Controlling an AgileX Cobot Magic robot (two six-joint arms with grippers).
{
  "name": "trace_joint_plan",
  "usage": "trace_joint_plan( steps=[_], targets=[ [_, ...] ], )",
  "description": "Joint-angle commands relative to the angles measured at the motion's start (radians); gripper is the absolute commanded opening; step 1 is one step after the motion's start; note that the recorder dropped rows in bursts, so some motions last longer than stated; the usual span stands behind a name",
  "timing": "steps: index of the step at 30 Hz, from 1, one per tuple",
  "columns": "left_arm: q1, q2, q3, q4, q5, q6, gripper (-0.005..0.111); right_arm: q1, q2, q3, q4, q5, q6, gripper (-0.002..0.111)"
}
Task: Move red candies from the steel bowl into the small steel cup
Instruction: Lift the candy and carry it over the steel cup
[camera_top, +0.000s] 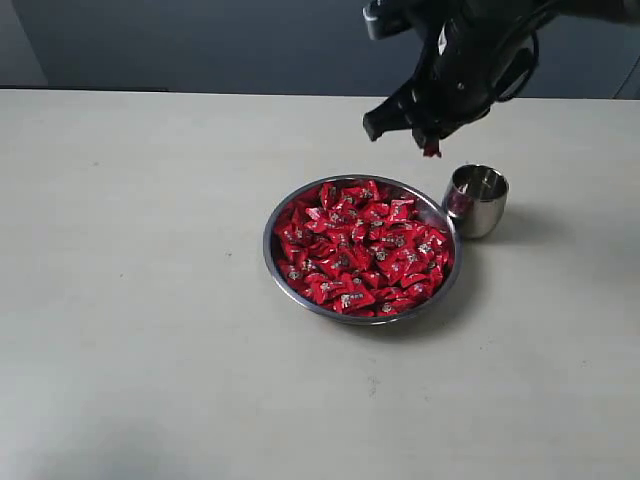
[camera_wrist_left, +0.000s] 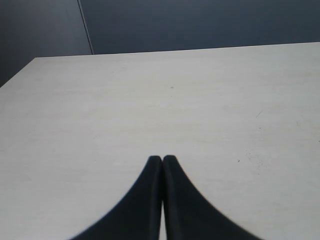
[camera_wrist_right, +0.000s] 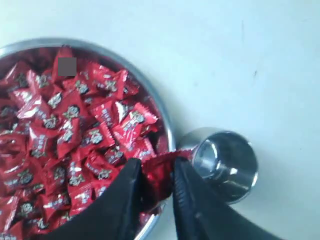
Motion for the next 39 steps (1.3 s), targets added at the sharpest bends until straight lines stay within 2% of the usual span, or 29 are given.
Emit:
trace_joint_plan(
  steps=[1,7,12,15,25,39],
  targets=[
    [-0.007,-0.005,0.002,0.002,-0.008,-0.001,0.0,-0.069,0.014,-0.08,-0.034,0.047,0.033,-0.001],
    [-0.007,-0.005,0.002,0.002,-0.008,-0.001,0.0,-0.206,0.027,-0.105,0.014,0.066,-0.009,-0.001],
    [-0.007,-0.005,0.002,0.002,-0.008,-0.001,0.0,-0.301,0.045,-0.105,0.232,0.062,-0.132,-0.001],
    [-0.007,-0.005,0.002,0.002,-0.008,-0.001,0.0,-0.31,0.075,-0.105,0.29,0.051,-0.17,-0.001],
    [-0.007,-0.005,0.002,0.002,-0.008,-0.001,0.0,-0.31,0.182,-0.105,0.303,0.026,-0.174,-0.001],
    [-0.007,-0.005,0.002,0.002,-0.008,-0.001,0.0,-0.31,0.215,-0.105,0.317,0.005,-0.176,-0.001]
  ],
)
